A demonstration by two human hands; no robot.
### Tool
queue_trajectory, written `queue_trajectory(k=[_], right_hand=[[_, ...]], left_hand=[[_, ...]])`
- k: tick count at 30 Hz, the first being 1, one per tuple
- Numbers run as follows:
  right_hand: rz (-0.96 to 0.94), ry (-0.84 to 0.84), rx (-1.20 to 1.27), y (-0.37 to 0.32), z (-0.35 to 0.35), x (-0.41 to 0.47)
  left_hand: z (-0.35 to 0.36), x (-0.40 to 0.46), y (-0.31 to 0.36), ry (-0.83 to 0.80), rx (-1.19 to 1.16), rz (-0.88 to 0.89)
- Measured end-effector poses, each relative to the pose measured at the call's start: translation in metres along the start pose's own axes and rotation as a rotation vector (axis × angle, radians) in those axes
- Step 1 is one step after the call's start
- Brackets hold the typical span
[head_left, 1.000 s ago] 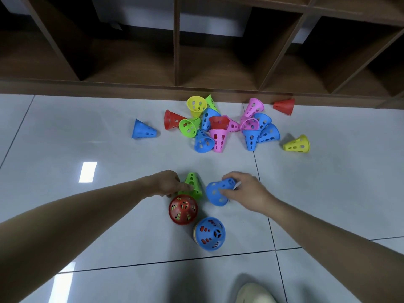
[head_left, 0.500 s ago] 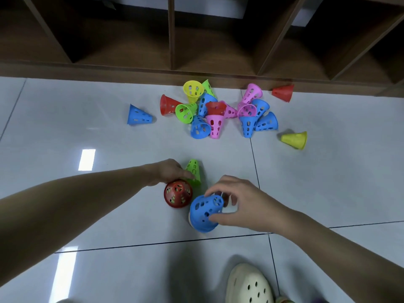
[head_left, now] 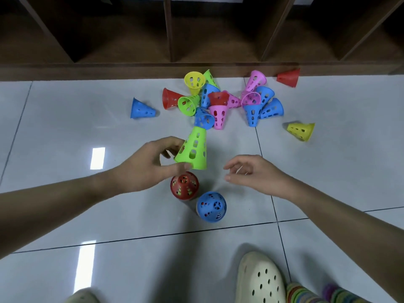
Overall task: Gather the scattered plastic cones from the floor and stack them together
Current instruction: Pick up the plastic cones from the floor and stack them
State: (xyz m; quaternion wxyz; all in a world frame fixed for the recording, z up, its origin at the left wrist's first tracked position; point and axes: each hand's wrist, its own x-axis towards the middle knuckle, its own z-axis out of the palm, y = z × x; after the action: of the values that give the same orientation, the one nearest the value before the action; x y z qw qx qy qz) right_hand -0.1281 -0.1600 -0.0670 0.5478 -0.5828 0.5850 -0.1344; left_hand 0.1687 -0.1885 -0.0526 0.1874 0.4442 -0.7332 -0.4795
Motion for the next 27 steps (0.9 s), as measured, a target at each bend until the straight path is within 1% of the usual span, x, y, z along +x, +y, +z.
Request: queue_trajectory(k=[2,5,8,11,14,17,19,21,23,25,27], right_hand=[[0.014,0.007,0.055,0.002,0.001,0.004],[0.041,0.004,0.080,0.000,0.003,0.008],[0.069,0.016,0.066,-0.003,0.004,0.015],[0.099,0.040,0.068,-0.003,0.004,0.024],[0.140,0.068,0.059,0.004,0.005,0.038],[0.184,0.143,-0.007,0.013,0.002,0.055],[0.210,0.206,-0.022,0.018,-0.001,0.069],[0.231,0.267,-0.044,0.020,-0.004,0.083],[0.243,0.320,-0.052,0.019,-0.007,0.097],[0.249,0.359,-0.056,0.017,-0.008,0.109],[0.246,0.364,-0.095,0.016,-0.008,0.121]], left_hand=[[0.005,-0.015,-0.009,0.001,0.067,0.054],[0.014,-0.029,-0.030,-0.053,0.208,0.134],[0.016,-0.030,-0.052,-0.089,0.322,0.132],[0.011,-0.020,-0.061,-0.092,0.355,0.070],[-0.003,-0.002,-0.072,-0.016,0.375,-0.004],[-0.024,0.027,-0.095,0.112,0.554,-0.033],[-0.043,0.048,-0.110,0.174,0.709,-0.140],[-0.062,0.066,-0.120,0.192,0.822,-0.270],[-0.078,0.081,-0.128,0.205,0.832,-0.346],[-0.088,0.092,-0.135,0.182,0.810,-0.387],[-0.093,0.100,-0.143,0.128,0.848,-0.386]])
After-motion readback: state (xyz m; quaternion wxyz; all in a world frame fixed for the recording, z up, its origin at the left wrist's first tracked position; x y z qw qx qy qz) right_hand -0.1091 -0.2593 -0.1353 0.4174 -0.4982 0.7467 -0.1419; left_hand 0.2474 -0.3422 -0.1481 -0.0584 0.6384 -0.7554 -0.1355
